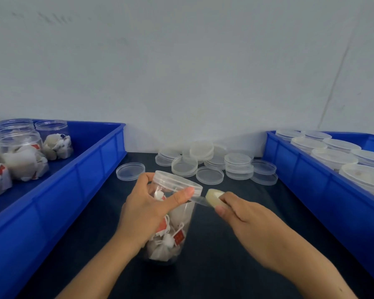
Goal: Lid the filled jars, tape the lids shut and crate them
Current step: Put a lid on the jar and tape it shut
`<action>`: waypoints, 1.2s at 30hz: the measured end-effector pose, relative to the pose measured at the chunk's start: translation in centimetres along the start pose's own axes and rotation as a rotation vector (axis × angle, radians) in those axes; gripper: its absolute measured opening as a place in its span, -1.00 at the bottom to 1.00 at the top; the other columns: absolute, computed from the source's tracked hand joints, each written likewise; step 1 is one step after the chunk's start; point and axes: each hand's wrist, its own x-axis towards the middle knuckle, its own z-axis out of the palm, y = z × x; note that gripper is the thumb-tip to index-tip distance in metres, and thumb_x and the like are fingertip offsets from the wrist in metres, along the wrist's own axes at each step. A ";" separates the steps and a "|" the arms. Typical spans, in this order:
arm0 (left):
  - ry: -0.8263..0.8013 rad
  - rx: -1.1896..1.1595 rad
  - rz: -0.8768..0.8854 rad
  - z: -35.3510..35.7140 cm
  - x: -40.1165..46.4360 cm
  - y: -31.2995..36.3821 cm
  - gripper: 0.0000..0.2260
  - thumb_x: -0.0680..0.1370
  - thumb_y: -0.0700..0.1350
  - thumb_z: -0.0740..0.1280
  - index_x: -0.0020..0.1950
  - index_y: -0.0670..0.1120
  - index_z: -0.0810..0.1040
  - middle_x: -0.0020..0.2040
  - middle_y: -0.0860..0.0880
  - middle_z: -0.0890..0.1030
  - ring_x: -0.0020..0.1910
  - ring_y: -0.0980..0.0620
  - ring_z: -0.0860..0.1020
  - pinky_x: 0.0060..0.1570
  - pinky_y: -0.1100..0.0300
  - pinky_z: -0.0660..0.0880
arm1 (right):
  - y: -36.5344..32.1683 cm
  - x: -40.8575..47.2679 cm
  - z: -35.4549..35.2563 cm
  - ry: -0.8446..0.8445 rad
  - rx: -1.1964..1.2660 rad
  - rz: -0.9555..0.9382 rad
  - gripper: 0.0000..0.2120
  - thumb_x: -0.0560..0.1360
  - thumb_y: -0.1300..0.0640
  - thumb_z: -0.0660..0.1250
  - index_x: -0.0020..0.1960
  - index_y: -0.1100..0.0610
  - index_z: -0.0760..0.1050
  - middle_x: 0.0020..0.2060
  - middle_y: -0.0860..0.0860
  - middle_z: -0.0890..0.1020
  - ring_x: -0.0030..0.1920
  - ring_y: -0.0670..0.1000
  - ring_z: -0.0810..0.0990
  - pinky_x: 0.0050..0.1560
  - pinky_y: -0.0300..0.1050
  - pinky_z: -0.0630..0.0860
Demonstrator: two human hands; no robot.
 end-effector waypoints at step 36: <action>0.077 0.361 0.070 1.2 -1.8 0.9 -0.28 0.01 0.65 0.21 0.06 0.36 0.25 -0.19 0.38 0.55 -0.12 0.41 0.51 -0.06 0.19 0.43 | -1.3 0.2 3.5 0.373 -0.095 -0.173 -0.55 0.62 -0.10 -0.08 0.51 -0.26 0.08 -0.40 -0.15 0.38 -0.35 -0.12 0.40 -0.31 -0.29 0.32</action>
